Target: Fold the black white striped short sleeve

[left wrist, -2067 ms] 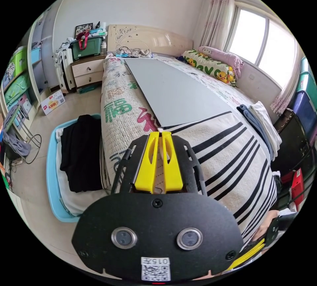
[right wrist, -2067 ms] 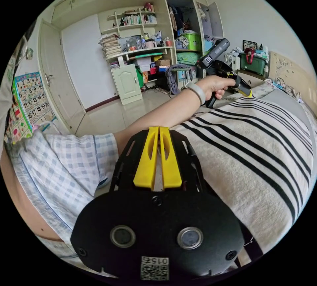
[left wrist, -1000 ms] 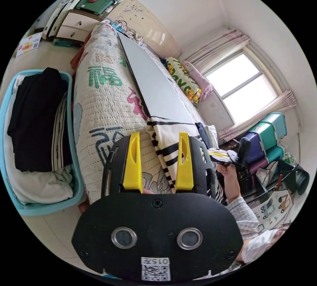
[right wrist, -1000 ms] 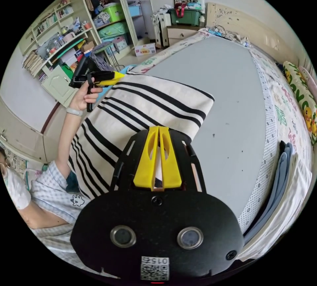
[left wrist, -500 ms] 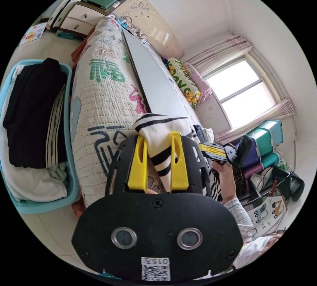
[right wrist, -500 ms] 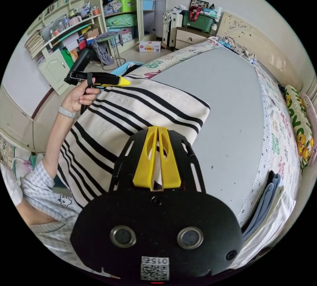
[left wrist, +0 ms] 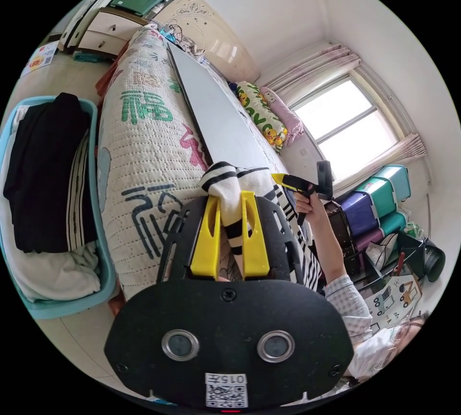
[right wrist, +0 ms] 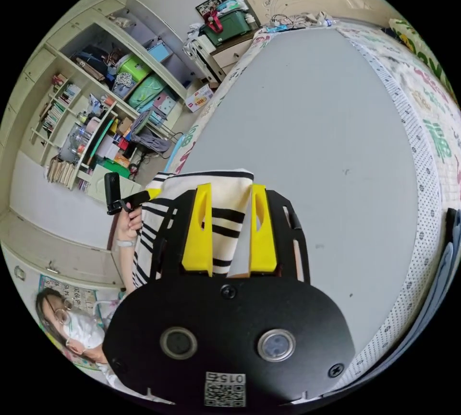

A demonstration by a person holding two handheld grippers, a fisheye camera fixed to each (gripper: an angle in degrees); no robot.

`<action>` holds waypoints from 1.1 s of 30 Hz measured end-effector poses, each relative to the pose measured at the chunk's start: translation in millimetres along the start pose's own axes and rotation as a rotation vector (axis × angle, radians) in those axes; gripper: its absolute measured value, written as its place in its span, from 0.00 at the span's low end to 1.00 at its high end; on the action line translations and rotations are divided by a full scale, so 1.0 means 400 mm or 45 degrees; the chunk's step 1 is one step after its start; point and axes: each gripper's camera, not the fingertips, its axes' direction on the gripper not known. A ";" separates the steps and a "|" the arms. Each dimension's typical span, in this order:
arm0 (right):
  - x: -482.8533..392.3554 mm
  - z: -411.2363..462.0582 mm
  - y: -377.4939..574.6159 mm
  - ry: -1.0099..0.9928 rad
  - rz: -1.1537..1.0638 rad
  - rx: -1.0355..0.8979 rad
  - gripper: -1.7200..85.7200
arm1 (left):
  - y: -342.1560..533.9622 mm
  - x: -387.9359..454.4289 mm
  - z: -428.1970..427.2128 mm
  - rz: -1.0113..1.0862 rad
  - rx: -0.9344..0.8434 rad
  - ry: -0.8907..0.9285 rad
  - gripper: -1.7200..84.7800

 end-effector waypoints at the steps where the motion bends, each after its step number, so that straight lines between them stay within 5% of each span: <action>1: 0.018 0.017 0.003 -0.016 0.002 -0.039 0.12 | -0.023 -0.001 -0.025 0.003 0.001 -0.003 0.10; 11: -0.020 -0.179 0.255 -0.105 -0.239 0.235 0.05 | -0.155 0.141 -0.348 0.149 0.241 0.093 0.08; 21: -0.133 -0.619 0.821 -0.038 -0.617 0.718 0.02 | -0.165 0.954 -0.762 0.855 0.432 0.029 0.06; 33: 0.050 -0.962 1.388 0.374 -0.482 1.223 0.02 | -0.372 1.519 -0.539 1.149 0.269 0.265 0.06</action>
